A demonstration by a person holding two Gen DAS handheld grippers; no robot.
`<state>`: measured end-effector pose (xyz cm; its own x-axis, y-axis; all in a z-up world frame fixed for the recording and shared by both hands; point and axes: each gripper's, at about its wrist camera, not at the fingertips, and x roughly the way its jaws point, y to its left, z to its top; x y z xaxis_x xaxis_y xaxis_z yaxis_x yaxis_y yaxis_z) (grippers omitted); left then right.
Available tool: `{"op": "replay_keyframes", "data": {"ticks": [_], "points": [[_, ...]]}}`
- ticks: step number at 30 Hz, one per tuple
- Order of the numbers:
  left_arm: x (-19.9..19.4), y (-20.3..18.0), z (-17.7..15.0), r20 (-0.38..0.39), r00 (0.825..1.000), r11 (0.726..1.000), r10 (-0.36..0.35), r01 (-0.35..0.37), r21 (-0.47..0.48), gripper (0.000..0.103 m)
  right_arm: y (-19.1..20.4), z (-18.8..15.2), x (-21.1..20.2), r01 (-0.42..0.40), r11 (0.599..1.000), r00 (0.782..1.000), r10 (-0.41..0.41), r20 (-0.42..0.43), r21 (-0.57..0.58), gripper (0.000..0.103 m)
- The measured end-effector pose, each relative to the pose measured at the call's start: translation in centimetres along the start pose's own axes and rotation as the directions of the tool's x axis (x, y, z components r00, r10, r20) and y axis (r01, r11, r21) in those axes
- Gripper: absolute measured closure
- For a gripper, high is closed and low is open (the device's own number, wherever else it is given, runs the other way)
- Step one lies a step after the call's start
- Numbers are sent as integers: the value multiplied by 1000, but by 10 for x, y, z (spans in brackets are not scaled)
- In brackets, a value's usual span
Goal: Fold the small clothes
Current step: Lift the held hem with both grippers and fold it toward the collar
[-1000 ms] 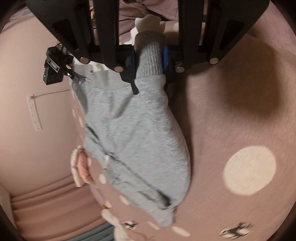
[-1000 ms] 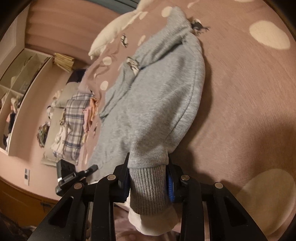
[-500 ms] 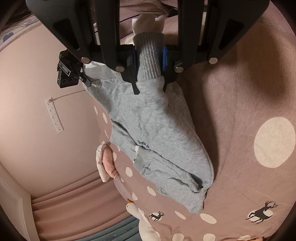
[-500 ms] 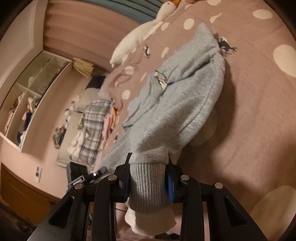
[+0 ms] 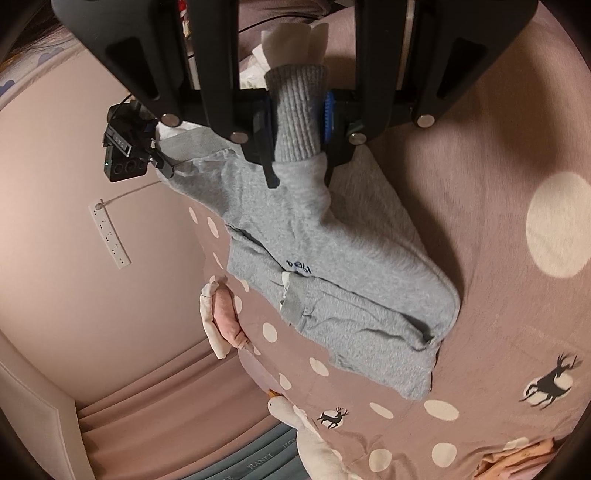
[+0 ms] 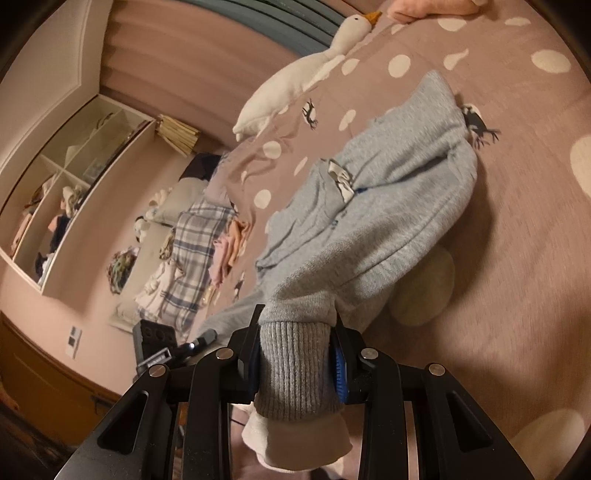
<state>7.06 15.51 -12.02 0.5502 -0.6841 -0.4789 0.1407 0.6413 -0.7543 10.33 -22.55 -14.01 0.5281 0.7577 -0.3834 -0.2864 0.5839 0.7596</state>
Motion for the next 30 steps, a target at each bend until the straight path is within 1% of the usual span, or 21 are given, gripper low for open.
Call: {"op": "replay_keyframes", "data": {"ticks": [8,16,30], "points": [[-3,-3,20,43,999,1000,-9,8,17,84,9,17,4,-4,999,999,6,32,-45,70],[1,-7,36,56,998,999,-27,25,34,84,19,32,8,17,996,999,-13,47,-86,70],[6,-1,65,74,996,999,-40,37,38,84,18,51,12,37,995,997,-31,68,-89,70]]}}
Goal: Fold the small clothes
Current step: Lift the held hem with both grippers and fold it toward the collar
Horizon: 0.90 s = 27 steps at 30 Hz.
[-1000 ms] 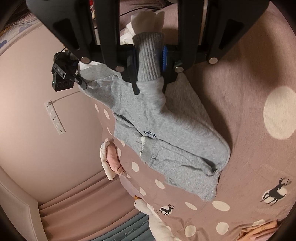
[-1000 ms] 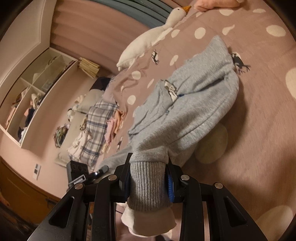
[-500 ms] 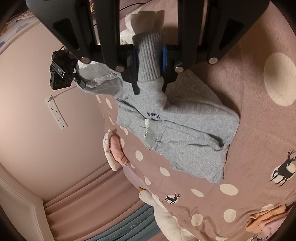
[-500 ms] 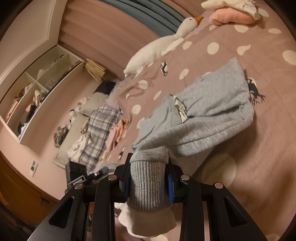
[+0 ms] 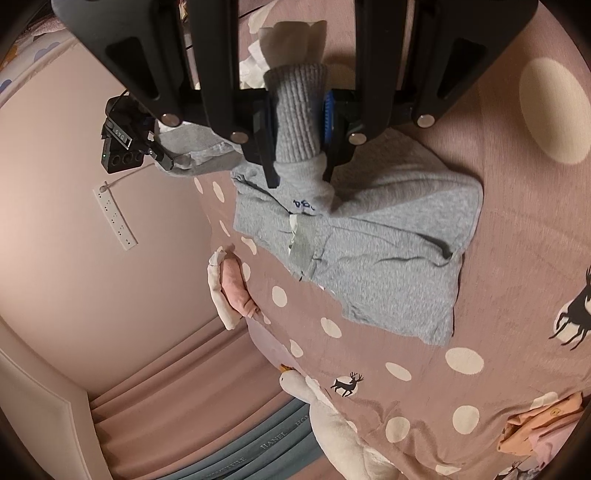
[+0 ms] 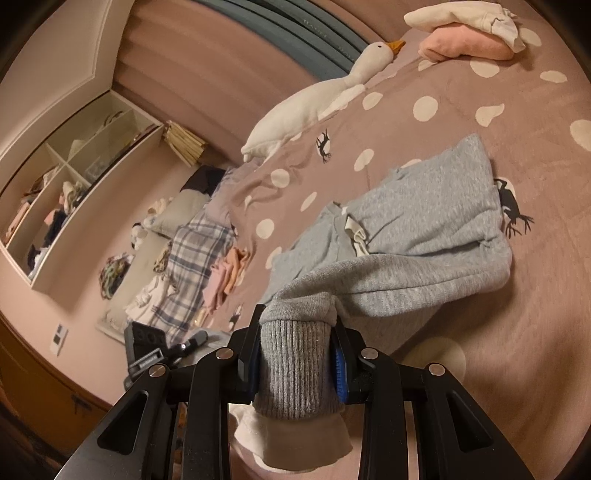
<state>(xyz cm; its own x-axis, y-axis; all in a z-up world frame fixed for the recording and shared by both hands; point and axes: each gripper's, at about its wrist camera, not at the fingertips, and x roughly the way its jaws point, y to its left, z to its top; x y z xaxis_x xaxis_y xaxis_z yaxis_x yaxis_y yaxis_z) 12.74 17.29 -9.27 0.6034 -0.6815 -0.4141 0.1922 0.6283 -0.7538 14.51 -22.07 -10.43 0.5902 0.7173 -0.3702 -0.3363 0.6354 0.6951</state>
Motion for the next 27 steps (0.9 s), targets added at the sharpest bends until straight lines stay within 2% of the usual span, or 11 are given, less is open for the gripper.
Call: {"op": "replay_keyframes", "data": {"ticks": [11,21,27], "points": [[15,6,38,25,1000,1000,-7,8,-3,84,2,33,13,30,999,999,-29,18,-35,70],[32,27,61,21,1000,998,-12,13,-56,84,-7,55,26,69,997,997,-69,23,-19,70],[39,28,76,31,999,999,-8,10,-51,84,-17,67,31,88,996,996,-88,28,7,70]]}}
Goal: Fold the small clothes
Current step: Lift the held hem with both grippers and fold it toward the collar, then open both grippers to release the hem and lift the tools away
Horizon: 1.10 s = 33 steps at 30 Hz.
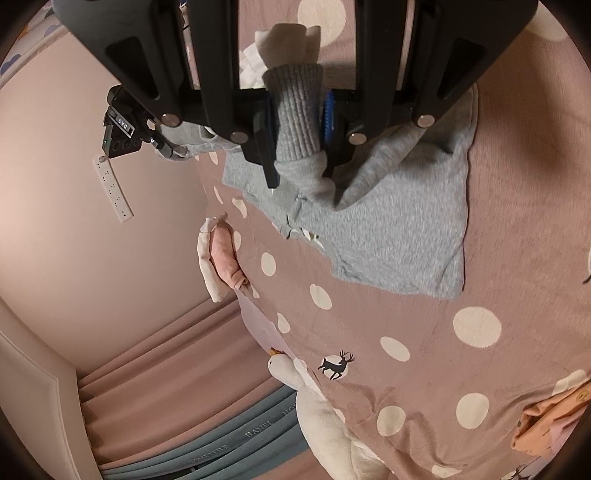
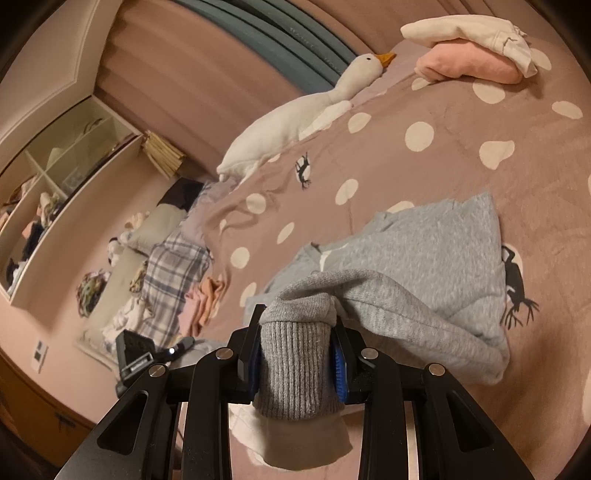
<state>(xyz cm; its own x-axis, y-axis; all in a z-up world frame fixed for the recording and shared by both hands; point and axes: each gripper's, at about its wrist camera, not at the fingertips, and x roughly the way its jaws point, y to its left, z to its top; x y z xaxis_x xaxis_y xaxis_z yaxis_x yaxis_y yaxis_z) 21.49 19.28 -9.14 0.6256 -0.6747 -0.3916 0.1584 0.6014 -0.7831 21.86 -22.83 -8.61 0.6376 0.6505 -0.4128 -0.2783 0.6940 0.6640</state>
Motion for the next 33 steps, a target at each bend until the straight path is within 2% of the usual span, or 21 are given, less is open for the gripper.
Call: {"op": "replay_keyframes", "data": {"ticks": [9,19,24,27,30,32,33], "points": [[21,-1,18,-10,1000,999,25,-25,25,84,-20,17,12,16,998,1000,-17,12,59,70],[61,23,50,-32,996,996,87,-88,-28,84,-56,37,26,56,986,998,-59,15,159,70],[92,43,60,-70,983,984,168,-171,-51,84,-80,46,49,117,974,993,-110,-42,196,70],[109,55,62,-118,972,974,204,-214,-76,85,-94,49,65,150,962,987,-131,-98,227,70],[113,65,63,-162,971,972,176,-198,-128,78,-108,47,69,148,941,984,-110,-138,304,70],[107,62,61,-175,972,976,157,-179,-122,71,-109,45,64,130,940,986,-89,-143,314,68],[105,60,60,-185,971,978,149,-172,-117,60,-108,43,59,119,943,986,-77,-145,310,67]]}}
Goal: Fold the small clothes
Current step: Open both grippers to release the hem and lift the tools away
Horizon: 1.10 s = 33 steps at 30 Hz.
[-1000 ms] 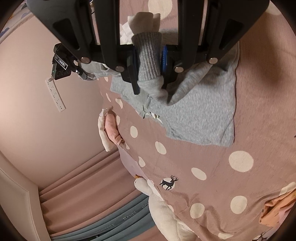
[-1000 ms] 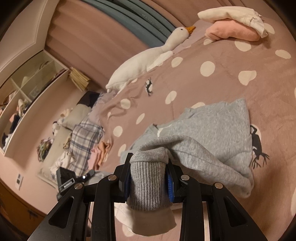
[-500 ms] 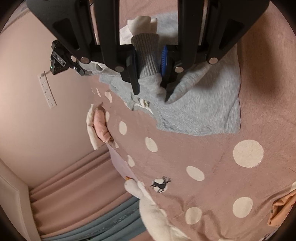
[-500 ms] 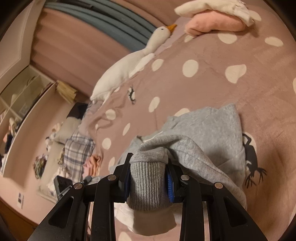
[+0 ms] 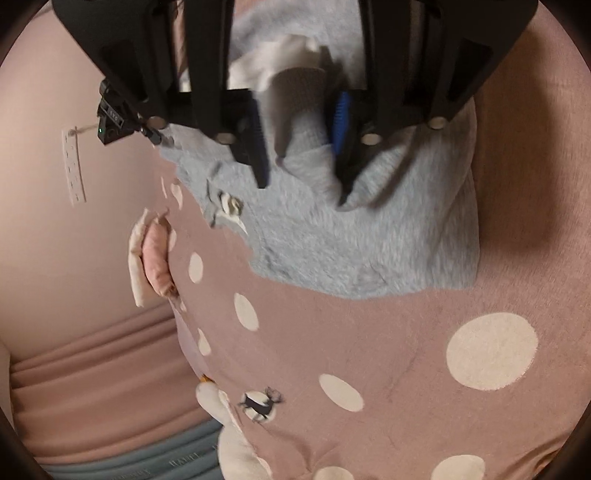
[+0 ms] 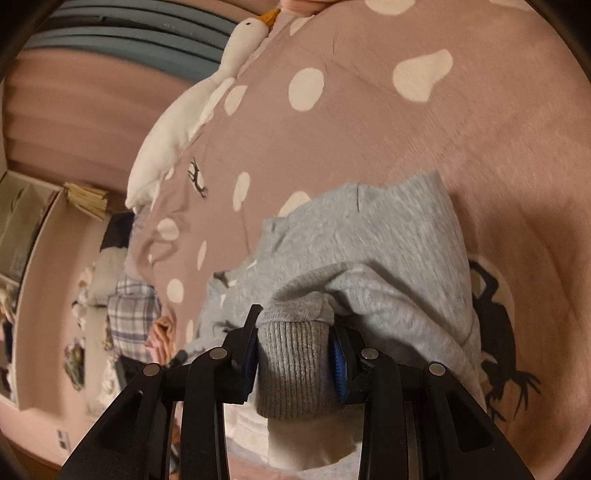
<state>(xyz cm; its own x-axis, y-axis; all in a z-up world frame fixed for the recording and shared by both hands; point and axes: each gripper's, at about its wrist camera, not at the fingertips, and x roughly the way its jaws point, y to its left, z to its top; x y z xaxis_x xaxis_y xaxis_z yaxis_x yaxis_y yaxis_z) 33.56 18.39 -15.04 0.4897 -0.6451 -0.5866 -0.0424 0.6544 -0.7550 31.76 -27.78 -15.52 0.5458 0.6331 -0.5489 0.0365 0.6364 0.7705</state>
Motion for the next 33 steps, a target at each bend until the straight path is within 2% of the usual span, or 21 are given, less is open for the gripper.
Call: {"op": "replay_keyframes", "data": {"ticks": [1,3,5,6,7,8,12,14,16,17,18,19,20,22,23,25,26,28,30,31,33], "points": [[-3,-2,-3,-16,1000,1000,-14,14,5,48,0,-3,-4,-7,1000,1000,7,-8,-2,65],[-7,-6,-7,-32,999,999,-41,42,9,47,-2,-8,-12,-30,1000,999,30,-20,-2,62],[-7,-11,-7,-35,999,999,-35,35,16,47,-2,-13,-15,-42,999,999,41,-35,-9,62],[-5,-14,-7,-32,999,1000,-26,27,17,53,0,-14,-12,-34,999,998,34,-46,-13,62],[-3,-16,-6,-36,999,1000,-26,26,13,67,0,-14,-10,-25,1000,998,24,-57,-8,63],[2,-17,-5,-54,998,999,-34,34,-3,73,0,-14,-6,-12,1000,997,13,-78,10,64],[11,-12,5,-96,994,990,-56,42,-135,76,1,-9,5,-44,994,985,60,-162,100,66],[14,13,17,-50,984,917,-174,143,-371,76,-6,-1,4,-146,964,973,180,-142,223,66],[20,41,23,41,972,789,-231,212,-576,75,-28,15,6,-232,888,963,268,-37,398,66],[22,50,29,74,975,763,-211,211,-611,75,-49,21,9,-256,817,963,262,64,517,66],[24,52,34,81,981,770,-173,187,-610,70,-62,23,13,-272,771,961,254,114,576,66],[25,52,39,76,987,790,-142,159,-593,60,-75,25,20,-291,719,955,254,151,631,66],[27,49,43,60,988,805,-142,150,-574,56,-79,26,24,-297,703,953,257,159,646,66],[27,43,49,48,986,824,-160,160,-543,44,-77,30,28,-321,723,946,282,163,611,63],[23,42,51,61,985,829,-159,167,-534,44,-73,34,26,-362,734,931,318,179,575,54],[15,45,55,84,985,832,-154,175,-526,42,-72,37,20,-420,723,906,364,215,548,42],[13,45,56,83,985,834,-152,173,-524,42,-72,39,14,-442,719,897,373,239,536,42],[6,43,55,83,989,851,-122,147,-504,42,-68,42,5,-420,755,907,338,251,503,42],[-8,37,55,133,988,876,-74,128,-465,42,-57,42,-10,-341,830,935,253,247,441,42],[-19,34,54,165,985,892,-56,124,-435,42,-51,43,-15,-329,852,937,242,251,407,42],[-27,26,53,168,985,917,-32,96,-387,41,-31,42,-23,-308,908,941,246,233,285,42]]}}
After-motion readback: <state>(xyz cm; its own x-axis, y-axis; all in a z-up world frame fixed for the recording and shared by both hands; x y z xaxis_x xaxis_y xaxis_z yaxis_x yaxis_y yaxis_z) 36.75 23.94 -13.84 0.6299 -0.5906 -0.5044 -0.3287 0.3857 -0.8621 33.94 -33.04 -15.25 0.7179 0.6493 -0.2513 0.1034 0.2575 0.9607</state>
